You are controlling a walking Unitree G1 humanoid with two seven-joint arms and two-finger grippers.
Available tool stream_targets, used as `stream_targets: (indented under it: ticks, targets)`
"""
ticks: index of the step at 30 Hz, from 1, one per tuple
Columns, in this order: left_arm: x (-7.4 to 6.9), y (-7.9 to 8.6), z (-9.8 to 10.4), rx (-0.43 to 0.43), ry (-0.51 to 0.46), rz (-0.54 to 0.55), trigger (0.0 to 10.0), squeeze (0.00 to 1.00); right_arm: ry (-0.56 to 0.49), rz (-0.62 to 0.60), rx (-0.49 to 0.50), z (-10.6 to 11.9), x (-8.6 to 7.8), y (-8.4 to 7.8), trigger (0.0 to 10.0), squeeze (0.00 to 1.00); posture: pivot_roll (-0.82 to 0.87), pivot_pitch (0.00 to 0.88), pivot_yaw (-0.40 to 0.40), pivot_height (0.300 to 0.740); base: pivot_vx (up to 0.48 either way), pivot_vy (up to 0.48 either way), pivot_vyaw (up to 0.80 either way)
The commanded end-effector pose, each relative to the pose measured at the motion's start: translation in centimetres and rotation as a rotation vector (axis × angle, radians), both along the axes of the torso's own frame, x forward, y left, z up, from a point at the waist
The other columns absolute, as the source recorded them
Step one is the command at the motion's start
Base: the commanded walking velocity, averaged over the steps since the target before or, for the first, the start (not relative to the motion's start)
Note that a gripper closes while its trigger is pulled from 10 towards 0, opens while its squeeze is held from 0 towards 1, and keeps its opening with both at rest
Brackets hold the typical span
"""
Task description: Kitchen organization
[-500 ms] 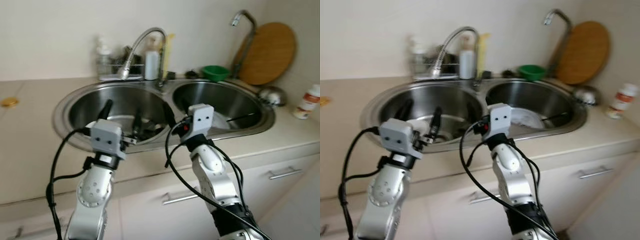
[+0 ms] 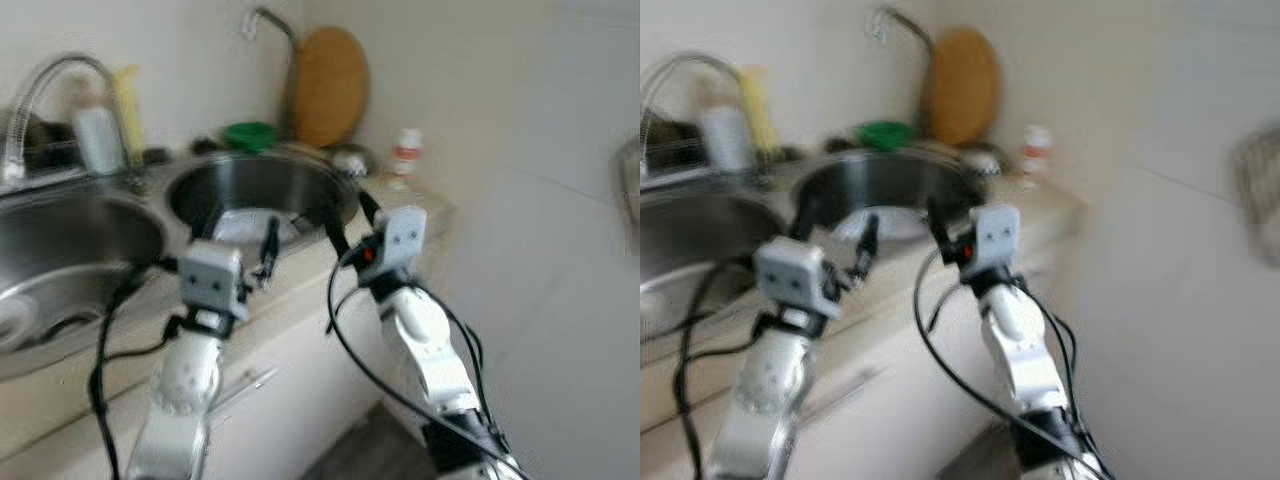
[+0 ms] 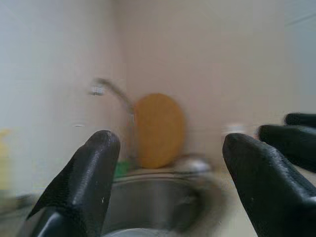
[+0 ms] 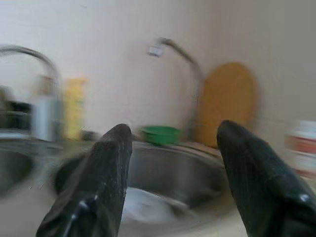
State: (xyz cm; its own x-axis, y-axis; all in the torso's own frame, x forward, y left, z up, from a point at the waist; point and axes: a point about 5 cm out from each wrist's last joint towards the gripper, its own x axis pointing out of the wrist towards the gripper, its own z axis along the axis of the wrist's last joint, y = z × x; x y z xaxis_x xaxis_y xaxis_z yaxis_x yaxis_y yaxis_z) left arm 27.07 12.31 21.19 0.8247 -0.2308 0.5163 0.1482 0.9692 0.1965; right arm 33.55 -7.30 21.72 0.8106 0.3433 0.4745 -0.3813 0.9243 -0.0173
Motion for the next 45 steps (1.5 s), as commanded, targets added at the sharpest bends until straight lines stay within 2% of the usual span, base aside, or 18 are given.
stream_targets:
  ticks: [1, 6, 14, 17, 25, 36, 40, 45]
  targets:
    - [0.0, 0.2, 0.2, 0.020, -0.014, 0.005, 10.0, 0.00, -0.016, -0.002, 0.013, 0.5, 0.0, 0.1, 10.0, 0.00, 0.01, 0.000, -0.048, 0.736, 0.000, 0.000, -0.80]
    - [0.1, 0.2, 0.0, 0.026, 0.000, 0.006, 10.0, 0.00, -0.008, -0.014, 0.016, 0.3, 0.0, 0.0, 10.0, 0.00, 0.01, 0.000, -0.047, 0.736, 0.000, -0.059, -0.80]
    - [0.2, 0.3, -0.7, 0.015, 0.032, 0.012, 10.0, 0.00, 0.020, -0.070, -0.008, -0.4, 0.2, -0.8, 10.0, 0.00, 0.01, 0.000, -0.043, 0.736, 0.000, -0.480, -0.80]
    - [0.1, 0.4, -0.8, 0.015, 0.038, 0.013, 10.0, 0.00, 0.032, -0.084, -0.049, -0.7, 0.3, -0.8, 10.0, 0.00, 0.01, 0.000, -0.040, 0.736, 0.000, -0.480, 0.00]
    - [0.2, 0.4, -1.0, 0.016, 0.046, 0.013, 10.0, 0.00, 0.062, -0.091, -0.049, -1.3, 0.3, -0.6, 10.0, 0.00, 0.01, 0.000, -0.039, 0.736, 0.000, -0.480, 0.00]
    - [0.2, 0.3, -1.4, 0.018, 0.054, 0.013, 10.0, 0.00, 0.071, -0.101, -0.055, -1.5, 0.5, -0.8, 10.0, 0.00, 0.01, 0.000, -0.045, 0.736, 0.000, -0.461, -0.76]
    - [0.2, 0.1, -1.5, 0.019, 0.056, 0.012, 10.0, 0.00, 0.070, -0.105, -0.081, -1.7, 0.5, -0.6, 10.0, 0.00, 0.00, 0.000, -0.046, 0.736, 0.000, -0.259, 0.00]
    - [0.4, 0.3, -1.9, 0.013, 0.083, 0.021, 10.0, 0.00, 0.104, -0.112, -0.062, -2.1, 0.7, -0.8, 10.0, 0.00, 0.00, 0.000, -0.047, 0.736, 0.000, 0.000, -0.16]
